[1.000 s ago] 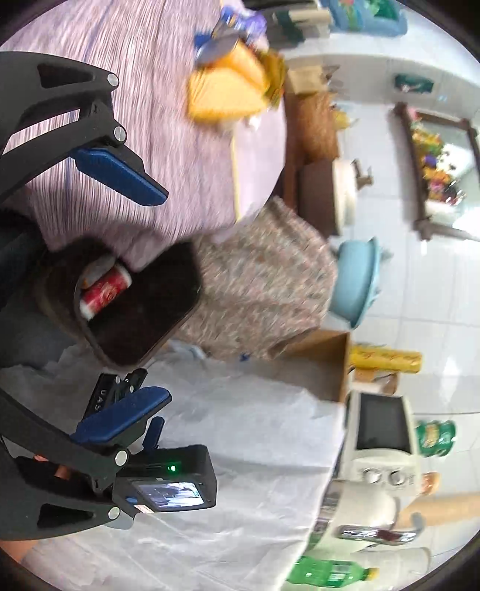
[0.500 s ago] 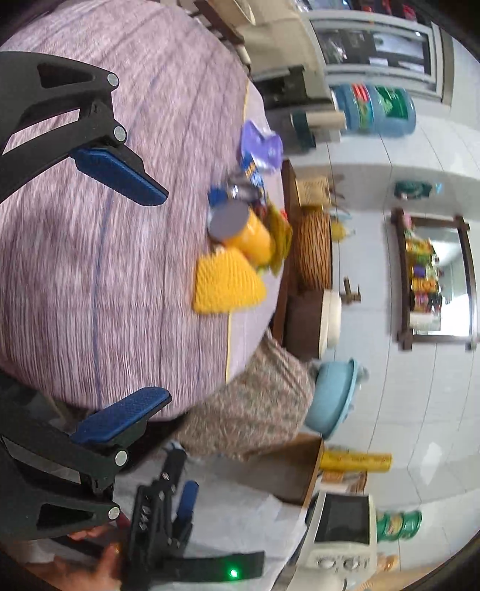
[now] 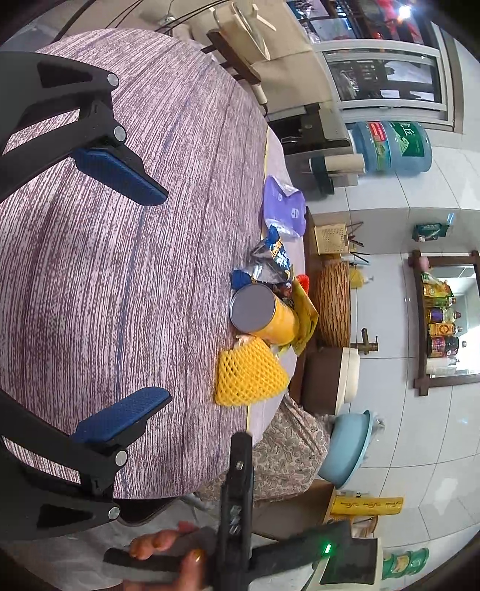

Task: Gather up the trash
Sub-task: 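Move both tools back from the bin toward the table, then grasp the yellow foam fruit net with the right tool, then grasp the yellow chip can with the left tool while the right tool holds the net, then carry the net with the right tool and the can with the left tool to the bin, then open the right tool dropping the net while the left tool lowers the can into the bin, then open the left tool over the bin, dropping the yellow chip can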

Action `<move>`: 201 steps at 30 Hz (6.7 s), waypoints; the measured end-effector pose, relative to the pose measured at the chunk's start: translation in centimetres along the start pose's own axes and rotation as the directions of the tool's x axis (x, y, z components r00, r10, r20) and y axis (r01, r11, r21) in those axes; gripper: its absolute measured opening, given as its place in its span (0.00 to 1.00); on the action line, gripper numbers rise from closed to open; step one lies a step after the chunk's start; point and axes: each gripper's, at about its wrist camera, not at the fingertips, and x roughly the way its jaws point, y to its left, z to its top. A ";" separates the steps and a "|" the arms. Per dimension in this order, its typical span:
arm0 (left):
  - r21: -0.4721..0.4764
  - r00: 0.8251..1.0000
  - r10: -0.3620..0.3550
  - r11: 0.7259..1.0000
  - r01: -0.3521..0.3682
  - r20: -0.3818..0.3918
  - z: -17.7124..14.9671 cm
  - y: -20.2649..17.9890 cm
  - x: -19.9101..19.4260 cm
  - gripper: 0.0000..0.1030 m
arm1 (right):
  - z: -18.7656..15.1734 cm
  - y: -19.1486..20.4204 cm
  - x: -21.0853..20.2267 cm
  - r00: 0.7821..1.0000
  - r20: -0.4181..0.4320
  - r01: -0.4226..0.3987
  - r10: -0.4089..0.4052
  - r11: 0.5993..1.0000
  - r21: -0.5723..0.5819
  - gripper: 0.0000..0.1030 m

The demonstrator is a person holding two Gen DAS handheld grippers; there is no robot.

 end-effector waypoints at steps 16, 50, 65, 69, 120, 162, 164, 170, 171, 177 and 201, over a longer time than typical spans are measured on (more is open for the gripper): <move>0.005 0.999 0.000 1.000 0.000 -0.034 0.2 1.5 1.1 0.95 | 3.5 -1.0 10.6 0.983 -0.177 -0.043 0.054 0.997 0.064 0.28; 0.301 0.945 -0.054 0.941 0.156 -0.322 14.5 -5.0 20.6 0.68 | -1.8 -1.5 -4.2 0.996 0.005 -0.091 0.091 0.992 0.092 0.16; 0.452 0.883 0.101 0.882 0.133 -0.458 12.8 -5.5 26.3 0.64 | -3.7 -2.3 -4.8 0.992 -0.002 -0.122 0.124 0.984 0.129 0.16; 0.411 0.886 0.089 0.904 0.121 -0.456 12.9 -4.9 26.1 0.63 | -3.8 -2.2 -4.9 0.993 -0.001 -0.118 0.120 0.985 0.129 0.16; 0.098 0.948 -0.298 0.953 0.287 0.116 3.8 -9.7 -1.3 0.63 | -9.4 -7.7 -11.1 0.979 0.131 0.125 -0.160 0.962 0.242 0.16; 0.176 0.816 -0.522 0.804 0.567 -0.247 -1.0 -27.3 10.6 0.63 | -21.2 -20.1 -11.3 0.789 -0.136 0.598 -0.599 0.697 0.397 0.64; 0.175 0.816 -0.508 0.808 0.562 -0.275 -1.6 -28.2 11.9 0.63 | -21.5 -20.2 -12.7 0.775 -0.122 0.607 -0.620 0.677 0.416 0.64; 0.186 0.826 -0.433 0.835 0.518 -0.360 -4.1 -30.4 16.3 0.63 | -20.4 -19.6 -15.5 0.755 -0.044 0.601 -0.655 0.663 0.447 0.64; 0.186 0.826 -0.422 0.838 0.513 -0.373 -4.5 -30.7 17.0 0.63 | -20.2 -19.5 -15.9 0.751 -0.033 0.600 -0.660 0.660 0.451 0.64; 0.182 0.808 -0.390 0.843 0.506 -0.441 -6.6 -32.0 19.9 0.63 | -19.5 -18.7 -17.2 0.747 0.007 0.589 -0.665 0.667 0.456 0.67; 0.245 0.832 -0.362 0.837 0.488 -0.420 -5.9 -33.6 19.7 0.90 | -16.9 -15.7 -18.4 0.760 0.088 0.556 -0.644 0.714 0.426 0.71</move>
